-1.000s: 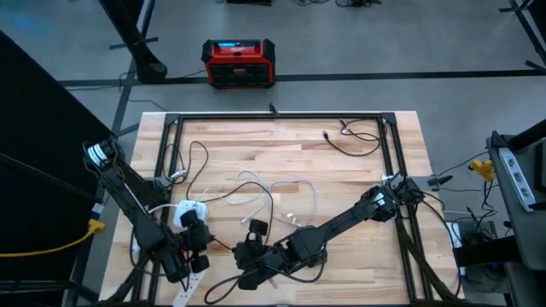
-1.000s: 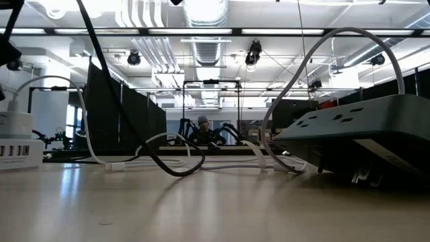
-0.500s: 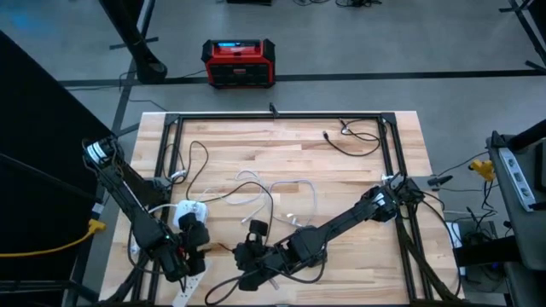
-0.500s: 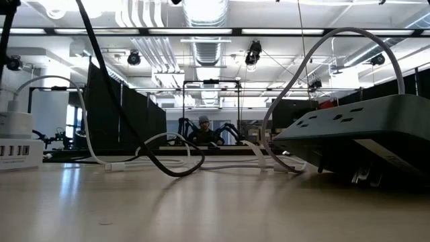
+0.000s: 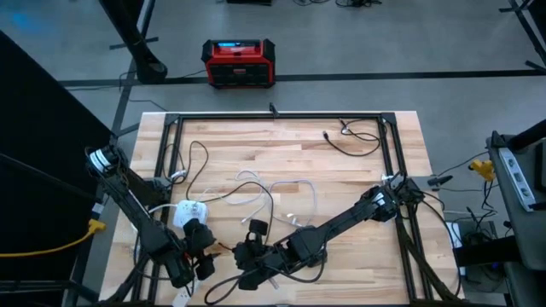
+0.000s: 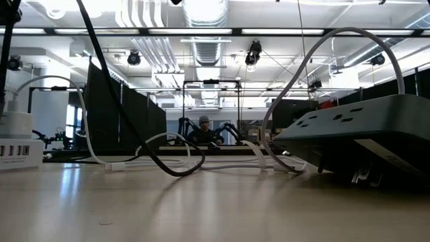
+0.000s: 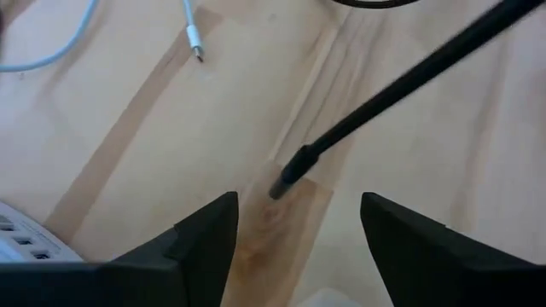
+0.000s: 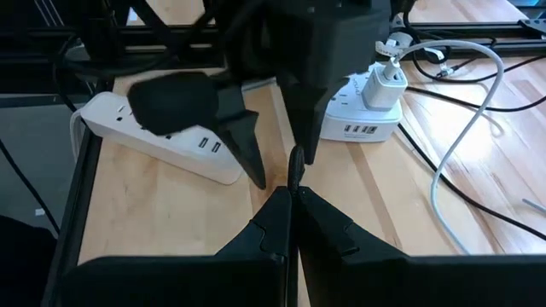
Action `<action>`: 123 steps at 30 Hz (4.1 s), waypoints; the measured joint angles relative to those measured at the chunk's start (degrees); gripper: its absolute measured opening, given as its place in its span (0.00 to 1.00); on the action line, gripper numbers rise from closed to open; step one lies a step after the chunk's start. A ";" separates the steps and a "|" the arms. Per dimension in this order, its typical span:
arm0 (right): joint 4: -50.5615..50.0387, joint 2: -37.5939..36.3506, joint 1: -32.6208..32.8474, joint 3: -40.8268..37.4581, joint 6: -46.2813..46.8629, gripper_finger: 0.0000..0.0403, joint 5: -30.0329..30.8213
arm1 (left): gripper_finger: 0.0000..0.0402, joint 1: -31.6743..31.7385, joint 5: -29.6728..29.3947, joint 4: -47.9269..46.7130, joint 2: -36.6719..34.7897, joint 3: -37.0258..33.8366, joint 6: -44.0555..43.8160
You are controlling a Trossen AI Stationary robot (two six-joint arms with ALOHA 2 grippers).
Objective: Insert USB
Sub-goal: Insert the middle left black charger cable into the bottom white outlet extension
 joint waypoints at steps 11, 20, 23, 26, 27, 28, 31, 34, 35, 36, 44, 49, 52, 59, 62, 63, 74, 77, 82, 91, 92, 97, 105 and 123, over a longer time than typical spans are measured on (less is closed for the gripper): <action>0.00 0.00 0.24 0.00 -0.04 0.00 0.02 | 0.48 1.67 -6.22 -2.25 0.75 -0.04 0.20; -0.10 0.00 0.24 0.00 -0.17 0.00 0.02 | 0.30 1.90 -6.31 -2.29 0.58 -0.09 1.29; -0.24 0.00 0.24 0.00 -0.15 0.00 0.01 | 0.21 1.90 -6.08 -2.27 0.49 -0.09 2.70; -1.45 0.00 0.24 0.00 0.05 0.00 0.00 | 0.11 1.91 -4.34 -2.07 0.35 -0.09 5.82; -2.22 0.00 0.24 0.00 0.29 0.00 0.00 | 0.07 1.90 -3.83 -2.06 0.22 -0.09 7.29; -3.00 0.00 0.24 0.00 0.63 0.00 0.00 | 0.04 1.90 -3.14 -1.99 -0.01 -0.09 8.79; -5.90 0.00 0.26 0.00 2.45 0.00 -0.06 | 0.03 1.92 -0.96 -1.81 -0.96 -0.09 14.22; -10.58 0.00 0.25 -0.10 3.45 0.00 -0.48 | 0.03 2.21 0.98 -1.66 -2.75 -0.09 19.55; -11.80 0.09 0.24 -0.34 3.49 0.00 -0.46 | 0.03 2.49 1.97 -1.60 -3.59 -0.09 21.29; -12.80 0.30 0.24 -0.40 3.55 0.00 -0.48 | 0.03 2.85 2.82 -1.50 -4.46 -0.09 22.72; -11.65 2.54 -0.13 -0.66 -4.04 0.13 -2.71 | 0.03 9.37 16.31 -1.34 -10.64 -0.09 34.90; -4.61 2.54 0.75 -0.63 -24.61 0.32 -5.72 | 0.03 15.95 32.09 -1.30 -12.21 -0.09 42.48; 2.58 2.54 2.51 -0.60 -38.41 0.39 -6.26 | 0.03 19.41 41.18 -1.28 -12.31 -0.09 45.39; 13.82 2.62 3.34 -1.66 -51.25 0.43 -2.74 | 0.03 23.16 51.60 -1.31 -12.31 -0.09 47.42; 17.21 2.64 3.21 -2.60 -55.29 0.42 -1.72 | 0.03 23.68 53.83 -1.29 -12.31 -0.09 47.42; 19.15 2.69 3.23 -2.99 -56.31 0.41 -2.26 | 0.03 23.79 54.15 -1.26 -12.31 -0.09 47.42; 18.45 2.48 11.24 -1.08 -64.70 0.42 16.87 | 0.03 24.35 54.52 -1.31 -12.04 -0.09 46.96; 22.38 2.43 12.18 -0.91 -65.45 0.42 12.84 | 0.03 25.62 54.93 -1.30 -11.68 -0.13 46.87; 23.61 4.13 7.77 -0.72 -62.94 0.40 4.66 | 0.03 28.50 61.11 1.22 -10.84 -0.22 46.80; 27.56 8.86 3.04 -0.83 -79.70 0.41 13.80 | 0.03 29.68 70.02 5.36 -10.37 -0.41 45.82; 27.62 9.17 2.87 -0.83 -80.76 0.41 15.28 | 0.03 29.67 70.20 5.44 -10.37 -0.42 45.83; 27.70 9.35 1.93 -0.96 -80.91 0.38 15.61 | 0.03 29.85 70.19 5.70 -10.37 -0.46 45.84; 27.80 9.55 0.11 -0.96 -79.07 0.19 15.63 | 0.03 29.94 70.15 6.41 -10.37 -0.48 45.84; 1.18 7.91 0.81 7.21 -32.98 0.00 11.37 | 0.16 29.94 61.22 -1.78 -13.32 -0.42 46.97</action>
